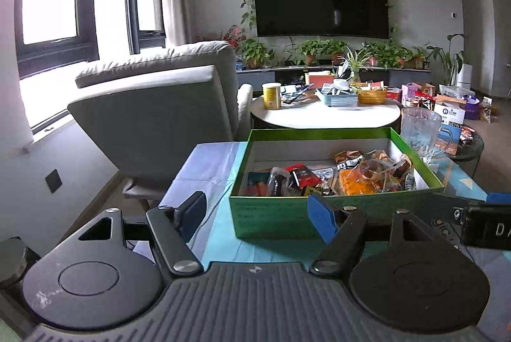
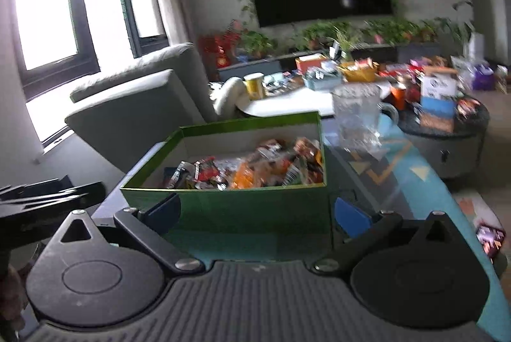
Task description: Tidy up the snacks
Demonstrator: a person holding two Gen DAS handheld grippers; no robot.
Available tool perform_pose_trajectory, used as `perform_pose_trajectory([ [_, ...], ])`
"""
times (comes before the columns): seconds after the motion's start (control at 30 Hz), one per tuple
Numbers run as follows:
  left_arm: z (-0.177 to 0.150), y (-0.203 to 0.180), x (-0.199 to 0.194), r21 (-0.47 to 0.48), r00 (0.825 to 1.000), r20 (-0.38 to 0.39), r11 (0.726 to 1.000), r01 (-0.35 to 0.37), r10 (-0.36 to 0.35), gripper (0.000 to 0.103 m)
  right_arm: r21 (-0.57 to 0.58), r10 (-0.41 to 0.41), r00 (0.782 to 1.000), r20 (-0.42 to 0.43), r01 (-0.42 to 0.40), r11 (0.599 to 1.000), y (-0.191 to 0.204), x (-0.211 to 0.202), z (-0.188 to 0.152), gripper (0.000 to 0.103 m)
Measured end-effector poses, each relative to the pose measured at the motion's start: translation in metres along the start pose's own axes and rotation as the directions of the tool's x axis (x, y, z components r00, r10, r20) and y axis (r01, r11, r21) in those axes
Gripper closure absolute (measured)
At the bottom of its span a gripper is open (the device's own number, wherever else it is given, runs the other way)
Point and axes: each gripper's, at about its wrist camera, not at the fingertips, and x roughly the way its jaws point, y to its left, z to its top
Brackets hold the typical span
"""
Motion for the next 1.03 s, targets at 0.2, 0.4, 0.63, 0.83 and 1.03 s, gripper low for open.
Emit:
perform_pose_trajectory([
  [0.2, -0.003, 0.001, -0.011, 0.007, 1.0, 0.002, 1.0, -0.004, 0.004, 0.036, -0.004, 0.001, 1.0, -0.01, -0.001, 1.0, 0.005, -0.009, -0.003, 0.036],
  [0.4, -0.003, 0.002, -0.018, 0.014, 1.0, 0.022, 1.0, -0.014, 0.014, 0.036, -0.035, 0.015, 1.0, 0.001, -0.015, 0.999, 0.013, -0.016, -0.003, 0.036],
  [0.63, -0.007, 0.002, -0.023, 0.033, 0.999, 0.041, 0.999, -0.025, 0.024, 0.036, -0.048, 0.027, 1.0, 0.005, -0.026, 0.998, 0.016, -0.02, -0.003, 0.036],
  [0.83, -0.007, 0.001, -0.024, 0.034, 0.999, 0.037, 0.999, -0.017, 0.016, 0.036, -0.05, 0.03, 1.0, 0.002, -0.03, 0.998, 0.017, -0.021, -0.004, 0.036],
  [1.03, -0.008, -0.001, -0.022, 0.042, 0.999, 0.026, 0.999, -0.023, 0.022, 0.035, -0.048, 0.034, 0.999, -0.001, -0.034, 0.998, 0.017, -0.021, -0.006, 0.036],
])
